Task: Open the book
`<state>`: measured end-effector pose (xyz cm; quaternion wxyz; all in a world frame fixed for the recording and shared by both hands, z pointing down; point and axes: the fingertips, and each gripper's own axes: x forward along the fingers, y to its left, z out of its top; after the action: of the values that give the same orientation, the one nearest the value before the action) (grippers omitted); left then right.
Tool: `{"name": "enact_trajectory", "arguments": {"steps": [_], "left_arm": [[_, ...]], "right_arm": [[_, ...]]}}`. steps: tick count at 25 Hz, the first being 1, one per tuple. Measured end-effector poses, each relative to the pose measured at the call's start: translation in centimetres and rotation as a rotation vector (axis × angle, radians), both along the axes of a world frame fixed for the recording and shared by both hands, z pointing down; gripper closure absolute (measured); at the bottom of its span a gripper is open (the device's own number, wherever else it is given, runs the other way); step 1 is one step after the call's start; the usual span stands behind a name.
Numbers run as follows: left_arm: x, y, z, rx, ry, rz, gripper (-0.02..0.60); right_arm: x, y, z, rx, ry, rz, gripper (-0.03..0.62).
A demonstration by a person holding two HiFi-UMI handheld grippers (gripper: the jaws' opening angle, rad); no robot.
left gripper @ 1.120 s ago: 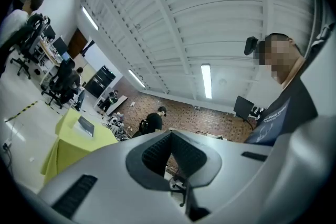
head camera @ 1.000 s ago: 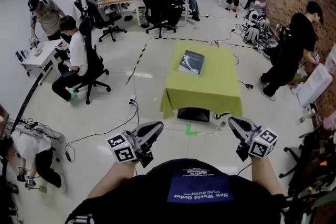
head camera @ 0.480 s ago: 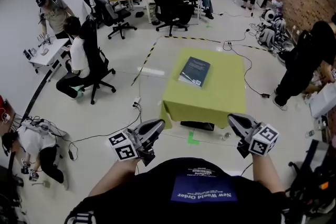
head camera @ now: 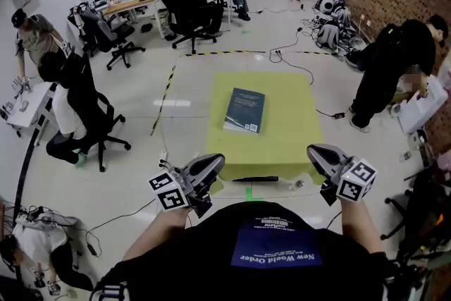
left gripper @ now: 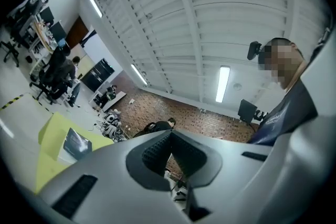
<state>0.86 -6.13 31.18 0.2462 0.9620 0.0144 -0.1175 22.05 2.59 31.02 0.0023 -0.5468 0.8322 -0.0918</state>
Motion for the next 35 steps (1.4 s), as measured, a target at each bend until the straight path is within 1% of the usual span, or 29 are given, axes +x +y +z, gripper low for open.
{"name": "enact_trajectory", "arguments": {"steps": [4, 6, 8, 10, 13, 17, 20, 23, 24, 27, 28, 31, 33, 35], "left_arm": [[0.9, -6.3, -0.3, 0.022, 0.005, 0.084, 0.575], [1.0, -8.6, -0.1, 0.02, 0.001, 0.112, 0.575], [1.3, -10.8, 0.4, 0.022, -0.01, 0.128, 0.575], [1.8, -13.1, 0.8, 0.015, -0.011, 0.135, 0.575], [2.5, -15.0, 1.4, -0.013, -0.004, 0.127, 0.575], [3.5, -17.7, 2.9, -0.042, -0.036, 0.075, 0.575], [5.2, -19.1, 3.8, -0.048, -0.078, 0.018, 0.575], [8.1, -20.5, 3.8, -0.034, -0.109, -0.04, 0.575], [9.4, -21.2, 3.8, -0.04, -0.115, -0.062, 0.575], [13.7, -22.6, 5.0, -0.095, -0.141, -0.137, 0.575], [14.7, -22.6, 5.8, -0.115, -0.167, -0.169, 0.575], [16.1, -22.8, 9.1, -0.173, -0.29, -0.278, 0.575], [17.1, -24.2, 11.3, -0.219, -0.344, -0.315, 0.574], [17.2, -25.7, 13.6, -0.279, -0.387, -0.346, 0.574]], "right_arm": [[0.3, -4.3, 0.3, -0.011, 0.009, 0.074, 0.608], [0.6, -5.9, 0.4, -0.016, 0.0, 0.111, 0.608], [0.5, -7.8, 0.6, -0.019, -0.004, 0.122, 0.608], [0.5, -10.1, 0.9, -0.032, 0.004, 0.117, 0.608], [1.0, -12.7, 1.1, -0.069, 0.018, 0.092, 0.608], [3.0, -16.9, 1.4, -0.079, 0.015, 0.038, 0.608], [4.7, -20.2, 1.9, -0.076, 0.005, -0.04, 0.608], [7.1, -23.4, 2.2, -0.079, -0.002, -0.137, 0.608], [8.2, -24.4, 2.5, -0.086, -0.001, -0.169, 0.608], [11.9, -27.1, 3.5, -0.118, 0.011, -0.27, 0.608], [12.4, -28.1, 3.8, -0.13, 0.014, -0.326, 0.608], [12.3, -31.3, 5.9, -0.165, 0.033, -0.503, 0.608], [12.0, -33.4, 7.5, -0.175, 0.078, -0.58, 0.608], [10.8, -35.0, 9.4, -0.188, 0.135, -0.664, 0.608]]}}
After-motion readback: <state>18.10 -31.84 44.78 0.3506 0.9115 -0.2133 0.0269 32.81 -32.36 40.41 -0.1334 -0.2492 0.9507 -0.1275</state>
